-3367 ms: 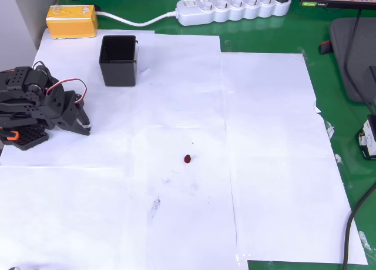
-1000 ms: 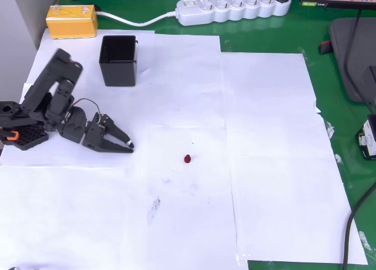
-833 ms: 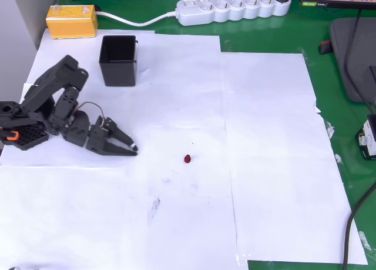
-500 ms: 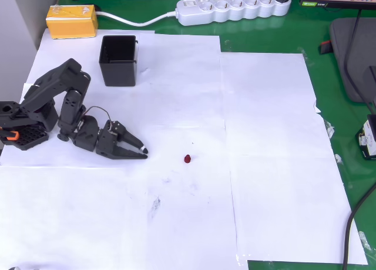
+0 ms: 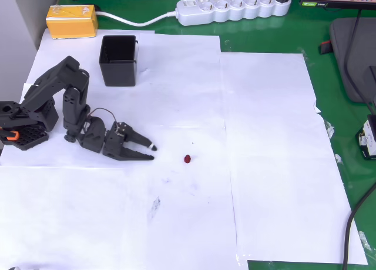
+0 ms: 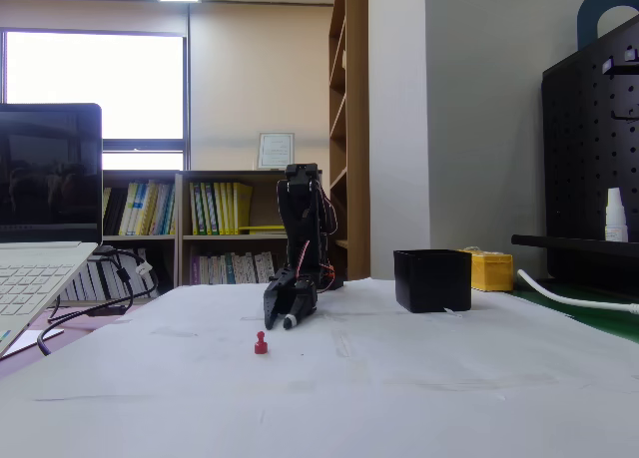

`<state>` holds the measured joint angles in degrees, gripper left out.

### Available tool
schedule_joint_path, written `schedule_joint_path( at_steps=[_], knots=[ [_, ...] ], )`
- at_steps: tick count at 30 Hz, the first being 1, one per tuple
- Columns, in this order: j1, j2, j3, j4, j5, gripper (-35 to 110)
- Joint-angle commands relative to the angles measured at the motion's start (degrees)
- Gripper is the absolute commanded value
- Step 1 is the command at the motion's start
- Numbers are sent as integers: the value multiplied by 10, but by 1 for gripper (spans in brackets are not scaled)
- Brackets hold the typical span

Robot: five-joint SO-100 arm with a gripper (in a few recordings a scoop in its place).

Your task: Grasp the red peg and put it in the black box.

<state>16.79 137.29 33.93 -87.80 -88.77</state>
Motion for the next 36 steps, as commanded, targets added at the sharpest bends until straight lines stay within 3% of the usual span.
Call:
schedule_joint_path(
  at_steps=[1,36],
  knots=[
    [14,-23,22,12,-11,20],
    [0,12,214,139,11,23]
  ],
)
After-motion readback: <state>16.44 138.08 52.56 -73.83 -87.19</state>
